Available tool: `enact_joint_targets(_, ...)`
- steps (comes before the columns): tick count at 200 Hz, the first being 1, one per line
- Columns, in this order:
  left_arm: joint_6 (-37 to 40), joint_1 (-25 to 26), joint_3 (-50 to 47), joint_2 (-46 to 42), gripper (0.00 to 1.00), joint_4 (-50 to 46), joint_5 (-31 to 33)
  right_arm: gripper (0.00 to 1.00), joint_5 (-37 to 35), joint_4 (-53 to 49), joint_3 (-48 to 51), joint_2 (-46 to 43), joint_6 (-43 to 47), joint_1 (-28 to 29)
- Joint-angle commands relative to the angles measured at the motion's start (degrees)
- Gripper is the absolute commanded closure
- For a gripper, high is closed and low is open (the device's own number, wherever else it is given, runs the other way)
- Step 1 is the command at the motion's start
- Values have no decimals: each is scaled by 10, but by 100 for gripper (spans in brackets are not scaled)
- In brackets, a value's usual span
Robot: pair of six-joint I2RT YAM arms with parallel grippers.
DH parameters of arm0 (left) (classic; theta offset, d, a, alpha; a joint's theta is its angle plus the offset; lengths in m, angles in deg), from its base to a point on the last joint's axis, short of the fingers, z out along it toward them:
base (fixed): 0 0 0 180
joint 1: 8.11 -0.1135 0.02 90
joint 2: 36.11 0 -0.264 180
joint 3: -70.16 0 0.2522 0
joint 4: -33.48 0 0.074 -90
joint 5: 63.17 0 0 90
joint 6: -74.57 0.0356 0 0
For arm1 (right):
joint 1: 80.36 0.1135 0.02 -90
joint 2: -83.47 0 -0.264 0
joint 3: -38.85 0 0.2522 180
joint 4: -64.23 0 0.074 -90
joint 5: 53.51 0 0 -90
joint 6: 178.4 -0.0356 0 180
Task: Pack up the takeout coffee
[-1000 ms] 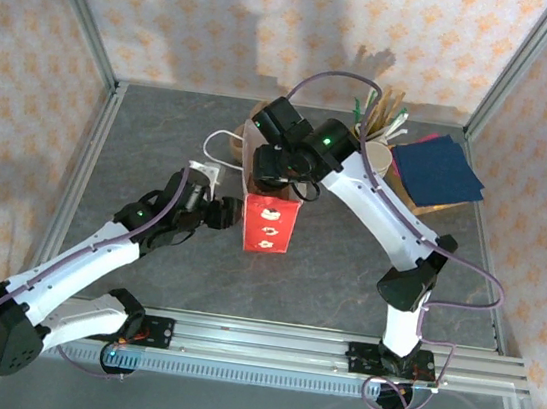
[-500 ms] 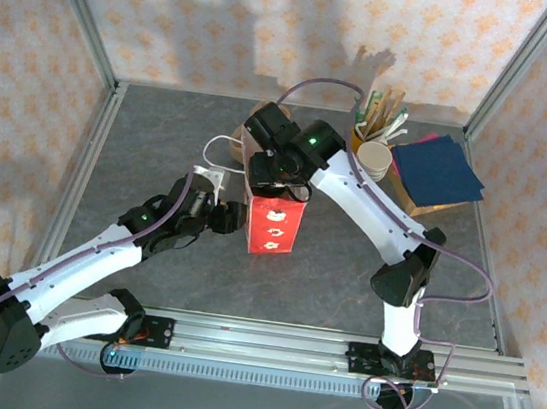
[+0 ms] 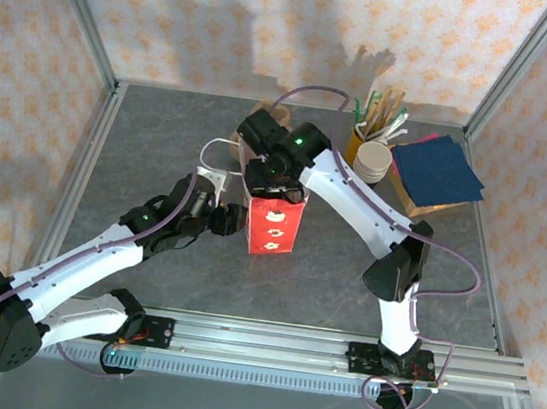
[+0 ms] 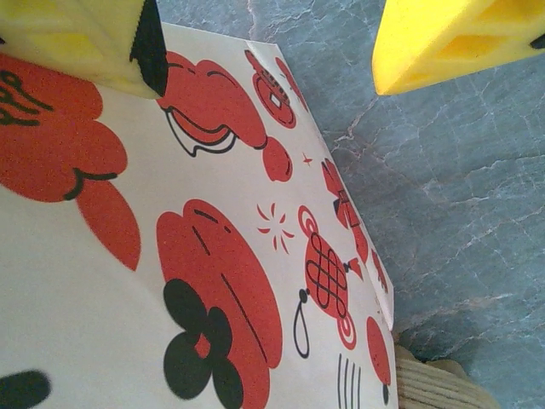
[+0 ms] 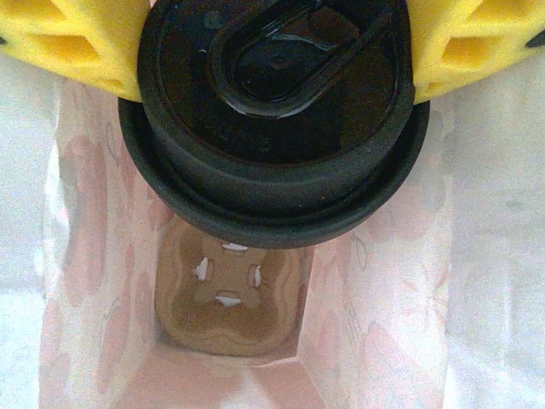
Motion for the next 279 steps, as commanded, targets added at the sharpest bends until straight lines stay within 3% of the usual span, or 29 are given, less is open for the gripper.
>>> enact_joint_targets(1, 19, 3, -8, 7, 33, -6, 16, 53, 0, -8, 7, 6, 8, -4)
enact_joint_targets(108, 43, 5, -16, 19, 34, 28, -11, 53, 16, -7, 34, 10, 5, -11)
enact_joint_targets(183, 49, 7, -18, 16, 34, 30, -3, 55, 37, -8, -9, 30, 6, -22)
enact_joint_targets(279, 50, 7, -18, 20, 34, 32, -2, 55, 46, -7, 19, 35, 11, -26)
